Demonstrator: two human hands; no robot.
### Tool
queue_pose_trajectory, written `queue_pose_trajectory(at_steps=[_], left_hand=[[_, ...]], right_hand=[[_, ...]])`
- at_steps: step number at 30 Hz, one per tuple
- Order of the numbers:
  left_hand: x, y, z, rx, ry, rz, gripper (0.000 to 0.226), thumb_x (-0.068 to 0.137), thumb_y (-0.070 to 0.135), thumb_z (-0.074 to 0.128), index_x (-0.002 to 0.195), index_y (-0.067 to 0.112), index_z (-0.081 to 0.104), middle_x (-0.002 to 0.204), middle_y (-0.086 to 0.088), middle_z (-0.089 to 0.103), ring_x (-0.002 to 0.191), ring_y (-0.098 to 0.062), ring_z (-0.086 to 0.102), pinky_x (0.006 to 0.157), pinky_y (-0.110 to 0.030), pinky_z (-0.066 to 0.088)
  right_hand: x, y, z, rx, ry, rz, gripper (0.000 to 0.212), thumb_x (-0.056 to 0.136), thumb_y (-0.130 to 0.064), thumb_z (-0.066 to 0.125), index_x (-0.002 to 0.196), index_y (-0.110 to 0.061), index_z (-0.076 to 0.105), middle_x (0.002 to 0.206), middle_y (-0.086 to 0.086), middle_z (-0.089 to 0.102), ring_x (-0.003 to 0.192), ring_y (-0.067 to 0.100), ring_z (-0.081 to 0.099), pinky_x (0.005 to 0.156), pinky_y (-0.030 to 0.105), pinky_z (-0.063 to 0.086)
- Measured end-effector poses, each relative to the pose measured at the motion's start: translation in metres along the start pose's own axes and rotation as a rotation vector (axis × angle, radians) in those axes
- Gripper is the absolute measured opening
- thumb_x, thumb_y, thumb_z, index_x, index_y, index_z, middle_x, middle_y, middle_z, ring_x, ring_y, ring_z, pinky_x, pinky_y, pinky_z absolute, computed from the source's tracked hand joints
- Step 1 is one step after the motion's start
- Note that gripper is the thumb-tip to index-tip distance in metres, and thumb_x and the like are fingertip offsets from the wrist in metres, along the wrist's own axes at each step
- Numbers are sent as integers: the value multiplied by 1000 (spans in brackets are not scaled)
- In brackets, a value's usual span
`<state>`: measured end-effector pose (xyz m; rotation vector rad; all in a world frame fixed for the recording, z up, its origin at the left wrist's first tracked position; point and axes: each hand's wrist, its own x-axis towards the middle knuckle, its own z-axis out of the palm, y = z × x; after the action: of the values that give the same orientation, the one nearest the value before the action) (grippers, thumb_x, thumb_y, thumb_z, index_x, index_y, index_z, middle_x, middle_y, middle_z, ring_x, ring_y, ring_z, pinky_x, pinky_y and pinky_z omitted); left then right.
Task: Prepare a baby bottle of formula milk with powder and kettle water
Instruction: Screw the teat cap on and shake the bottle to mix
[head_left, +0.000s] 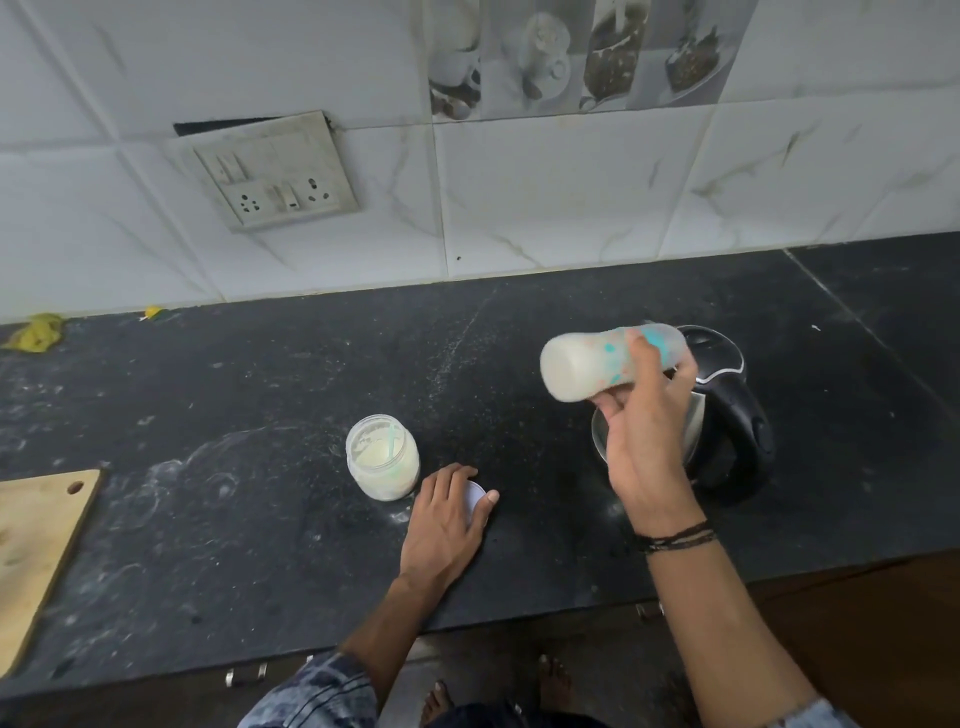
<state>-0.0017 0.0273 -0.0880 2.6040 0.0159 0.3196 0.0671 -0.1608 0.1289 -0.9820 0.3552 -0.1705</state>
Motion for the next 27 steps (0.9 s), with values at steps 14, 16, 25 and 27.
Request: queue_pose_trajectory(at_steps=[14,16,25,27], left_hand=[[-1,-1,0,8,4,5,52,104,60,40,128,19,60,131,5,57,120,-15,51,108,-31,41],[-1,0,1,12,9,-2,53,104,60,40,128,18,60,131,4,58,120,-16,51,108,-31,40],[-1,0,1,17,0,-3,54,104,61,38,129,19,59,132,4,57,121,-16,51,108,-32,41],[-1,-1,1,21,-2,1,54,104,62,39,129,19,59,132,4,57,121,-16,51,108,-33,42]], right_hand=[[-3,2,1,-179,-71,-47,58,91,-15,75,138,-25,42,125,4,62,104,16,71,67,35,61],[-2,-1,0,-32,17,-77,55,95,-16,71,140,-22,40,126,4,62,104,14,71,68,33,60],[-3,-6,7,-24,-9,-66,57,95,-17,71,141,-23,38,126,3,61,108,15,70,69,34,61],[-5,-3,9,-168,-105,-32,58,92,-16,74,139,-24,40,123,2,62,102,12,71,66,33,61]])
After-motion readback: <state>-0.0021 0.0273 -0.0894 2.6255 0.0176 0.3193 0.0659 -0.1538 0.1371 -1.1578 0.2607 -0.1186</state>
